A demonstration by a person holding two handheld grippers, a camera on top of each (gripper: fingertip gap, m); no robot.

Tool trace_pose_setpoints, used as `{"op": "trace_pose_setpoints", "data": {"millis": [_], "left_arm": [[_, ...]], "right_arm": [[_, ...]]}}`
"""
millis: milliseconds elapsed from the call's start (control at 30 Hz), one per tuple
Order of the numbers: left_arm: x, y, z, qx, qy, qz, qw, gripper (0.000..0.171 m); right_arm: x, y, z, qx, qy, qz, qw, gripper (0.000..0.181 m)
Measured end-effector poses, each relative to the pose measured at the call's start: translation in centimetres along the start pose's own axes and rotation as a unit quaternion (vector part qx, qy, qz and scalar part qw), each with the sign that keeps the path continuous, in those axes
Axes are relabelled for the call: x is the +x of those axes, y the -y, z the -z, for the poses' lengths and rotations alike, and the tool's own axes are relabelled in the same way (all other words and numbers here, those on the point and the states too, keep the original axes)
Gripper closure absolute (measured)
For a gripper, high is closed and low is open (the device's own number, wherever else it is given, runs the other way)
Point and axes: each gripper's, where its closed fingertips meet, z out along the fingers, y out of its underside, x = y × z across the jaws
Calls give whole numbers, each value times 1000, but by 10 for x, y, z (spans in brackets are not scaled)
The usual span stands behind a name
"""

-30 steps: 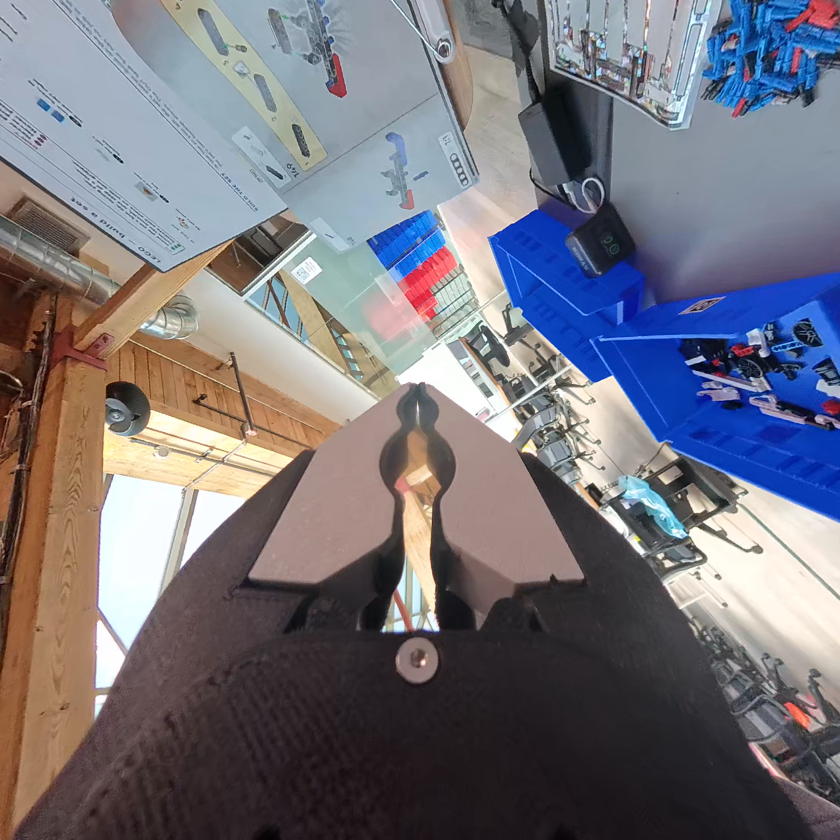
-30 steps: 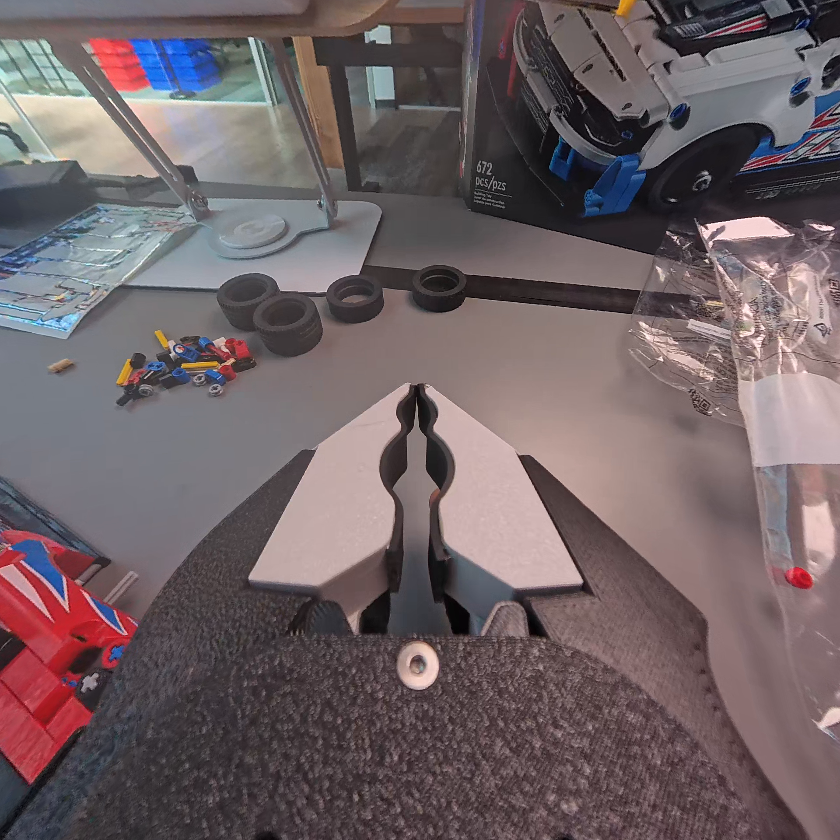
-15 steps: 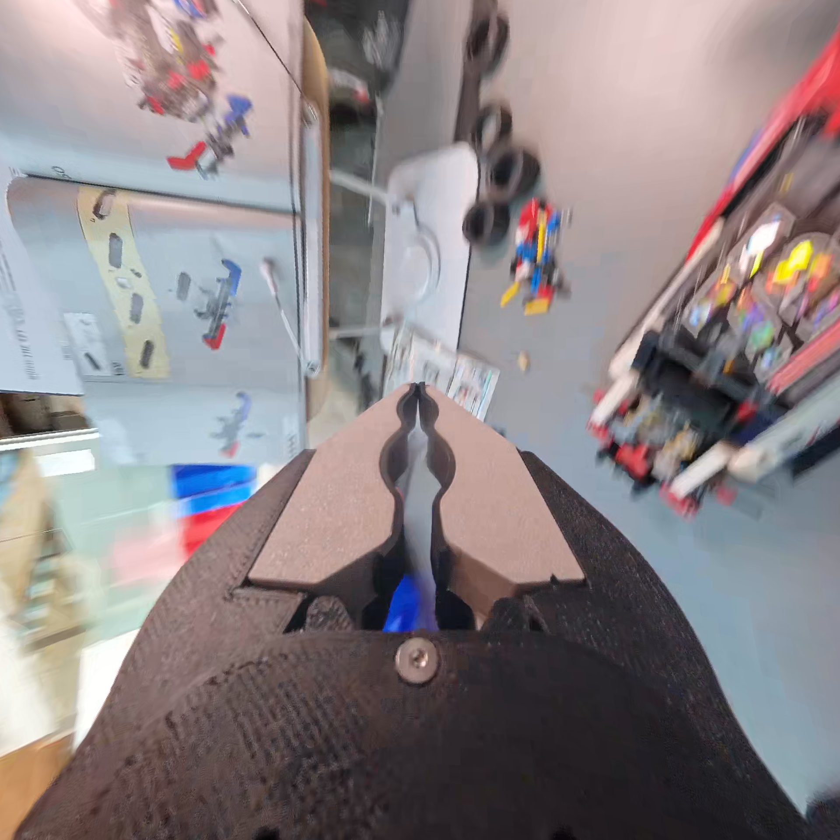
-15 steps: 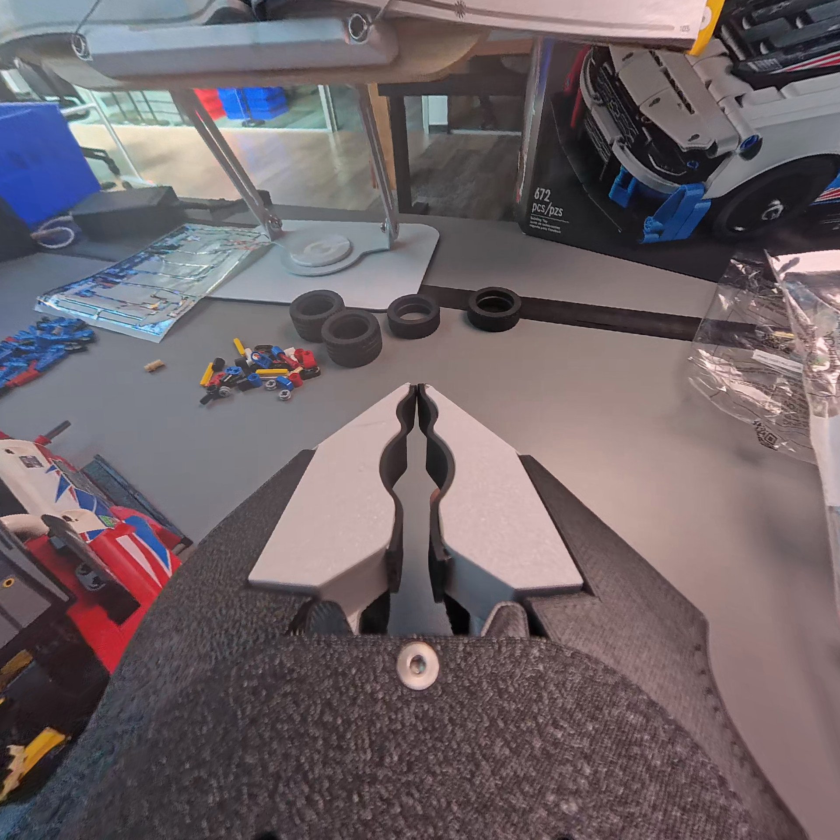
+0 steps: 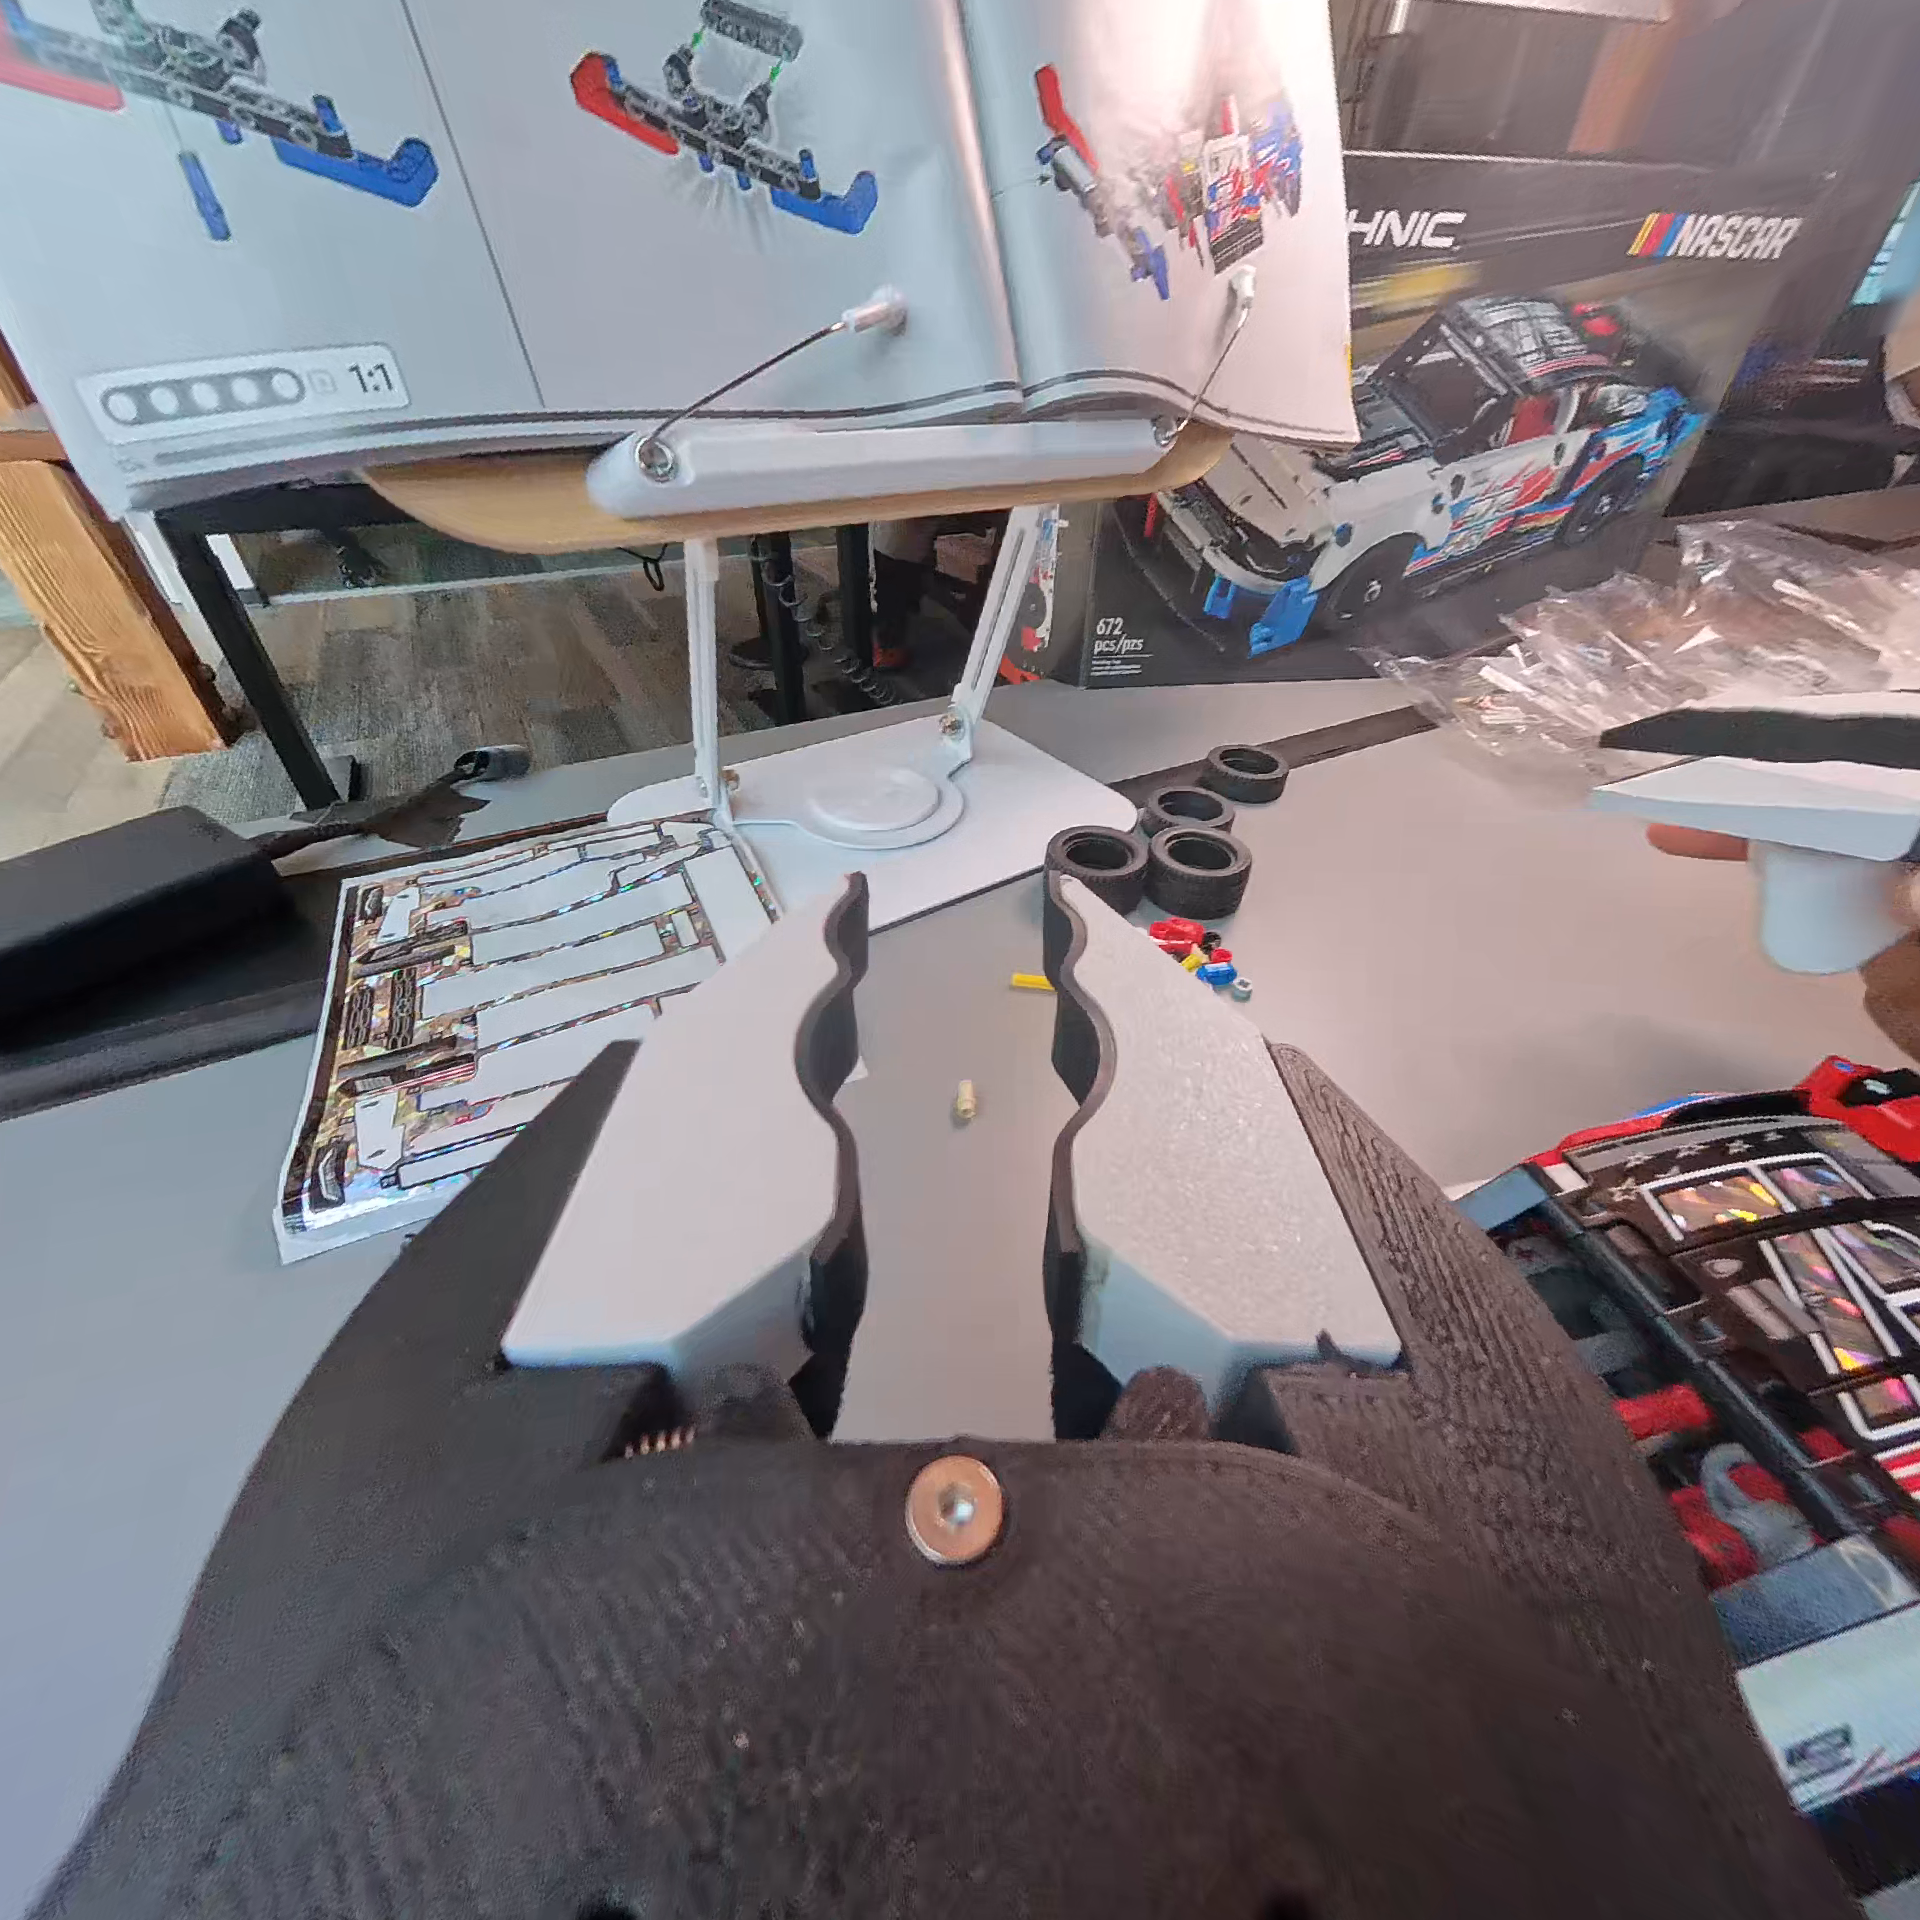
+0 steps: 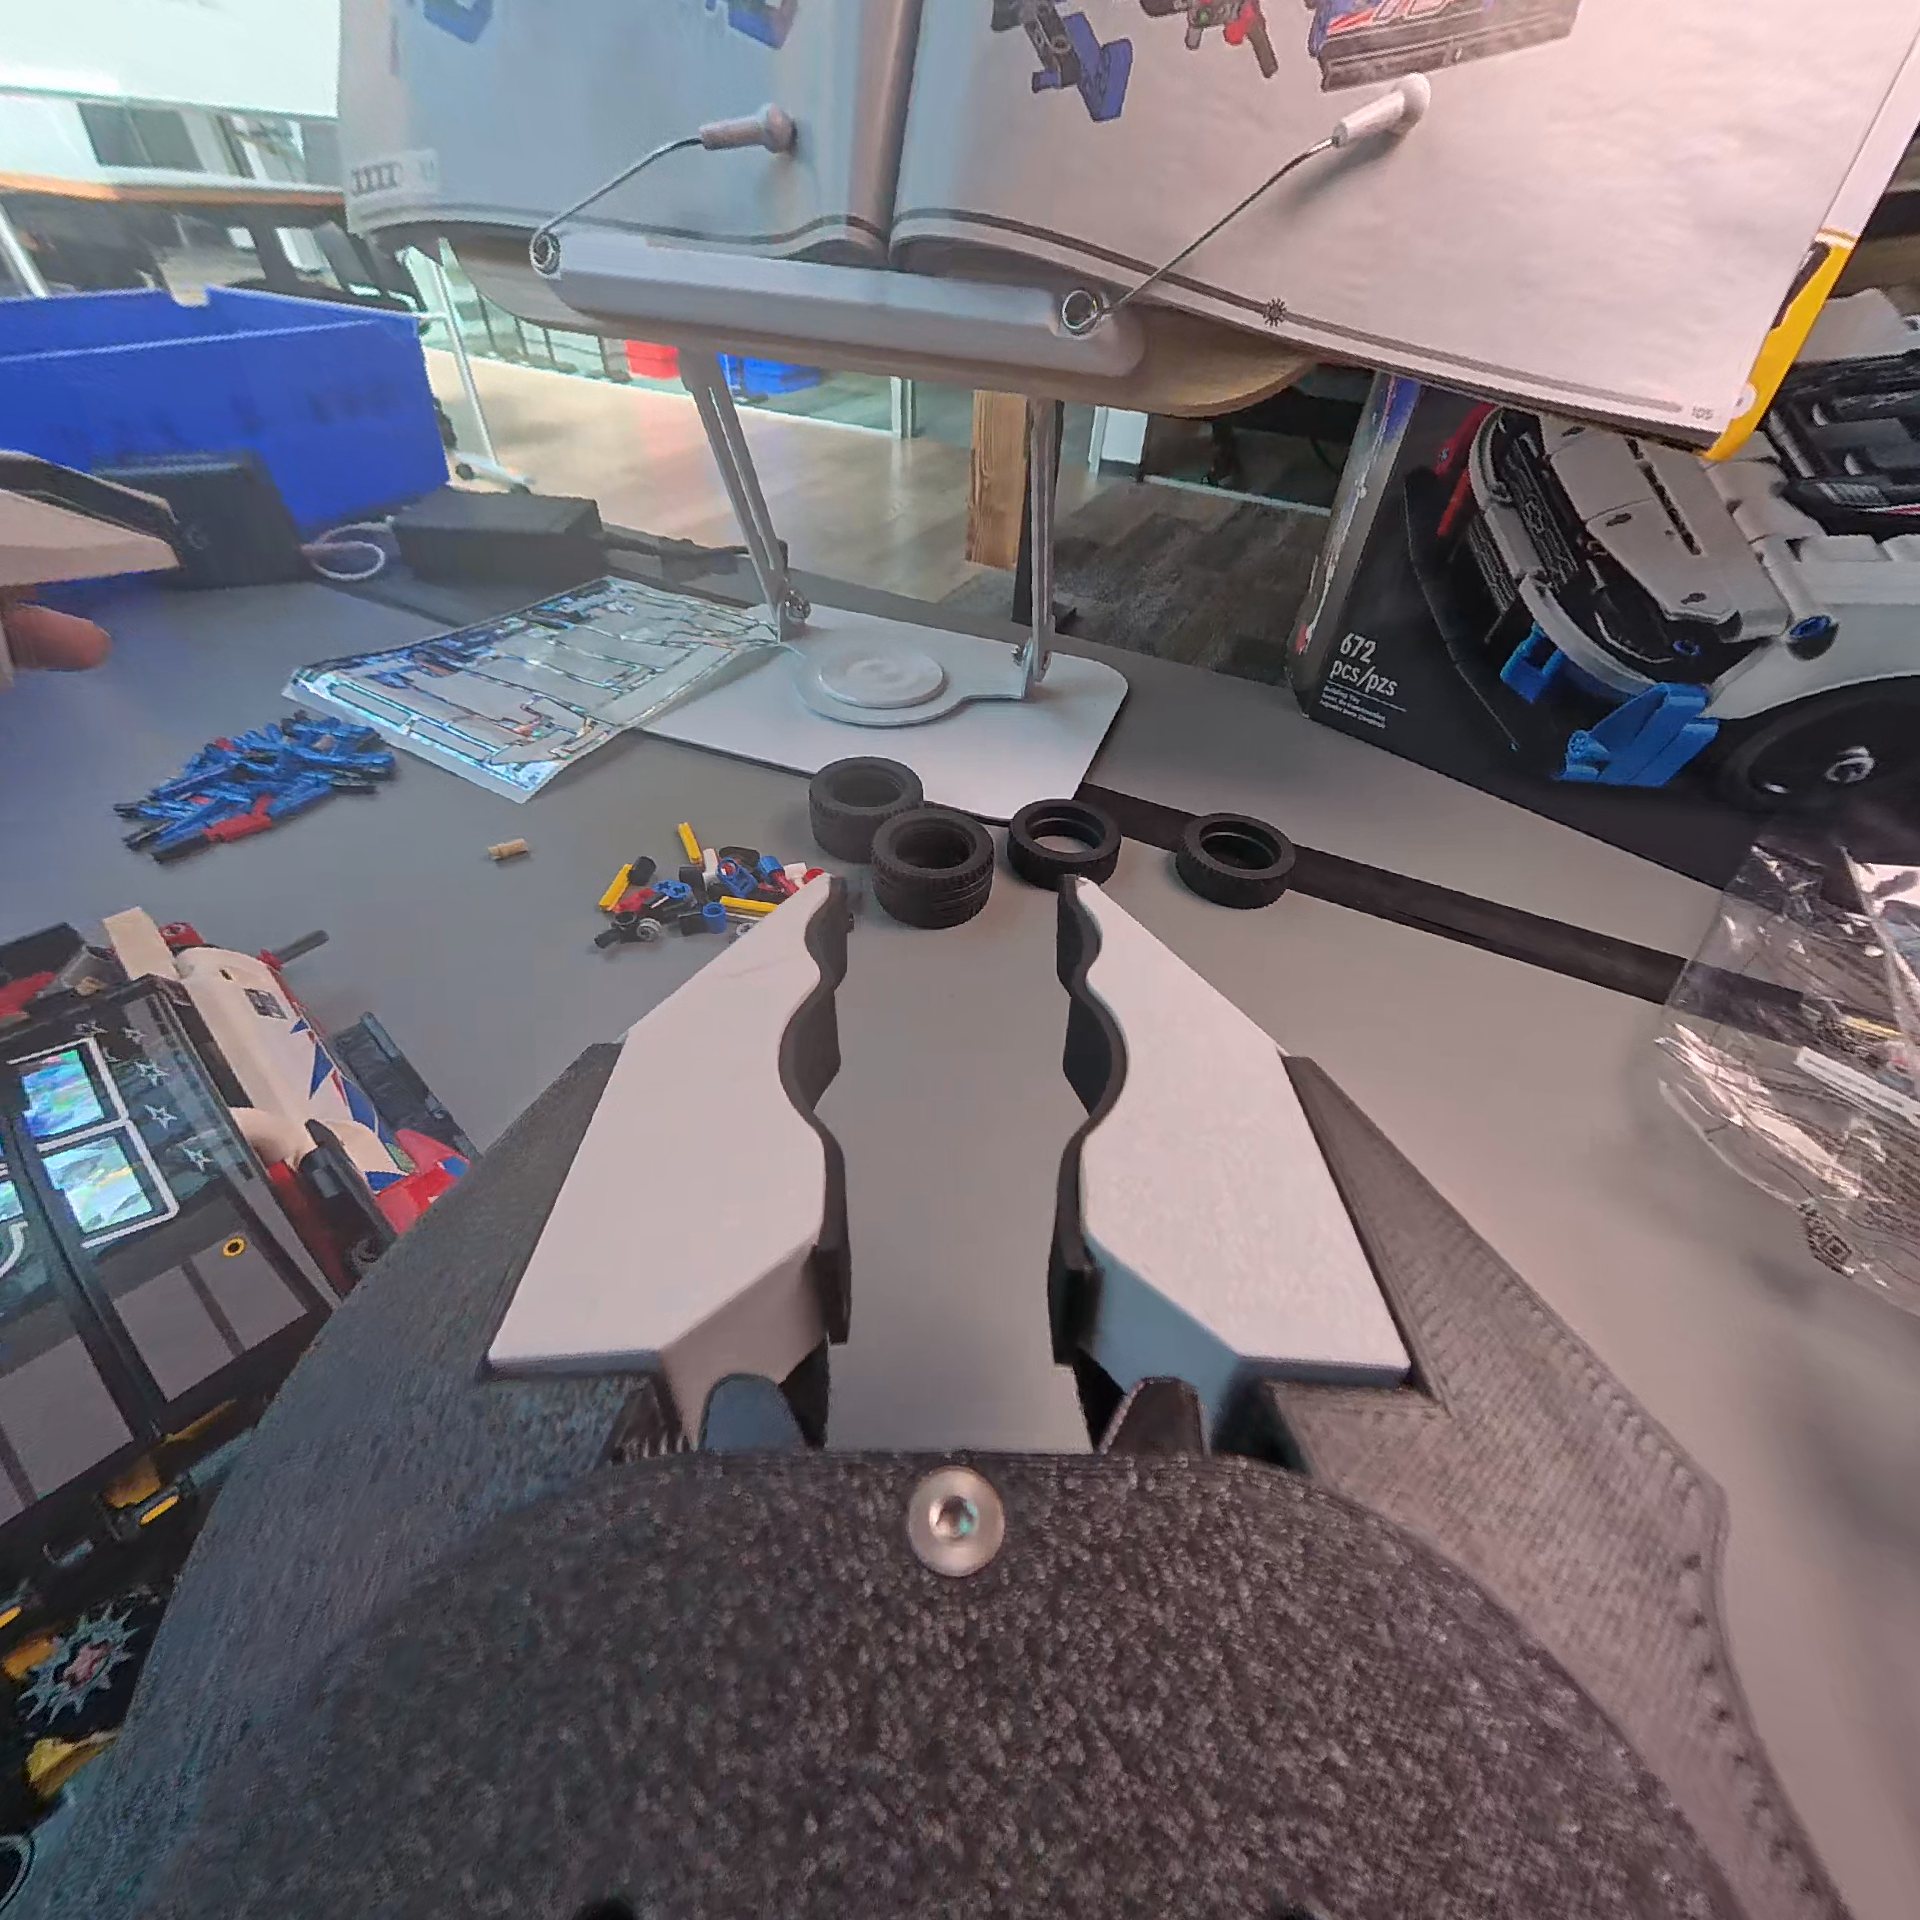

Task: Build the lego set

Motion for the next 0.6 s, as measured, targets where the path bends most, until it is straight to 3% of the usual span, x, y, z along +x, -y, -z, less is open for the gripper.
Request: {"op": "trace_pose_setpoints", "data": {"millis": [133, 200, 267, 400, 600], "left_arm": [[-7, -3, 0, 6, -12, 7, 1000, 125], [-7, 2, 1, 18, -14, -4, 1000, 128], [-7, 6, 3, 28, -15, -19, 999, 138], [-8, 15, 10, 46, -16, -28, 998, 171], [-20, 36, 28, 85, 10, -27, 996, 171]], "right_arm": [[0, -1, 1, 4, 5, 3, 1000, 136], [0, 0, 1, 8, 10, 1, 1000, 153], [1, -1, 1, 11, 15, 5, 1000, 181], [4, -4, 0, 7, 9, 11, 1000, 181], [10, 1, 4, 20, 2, -12, 1000, 161]]}}
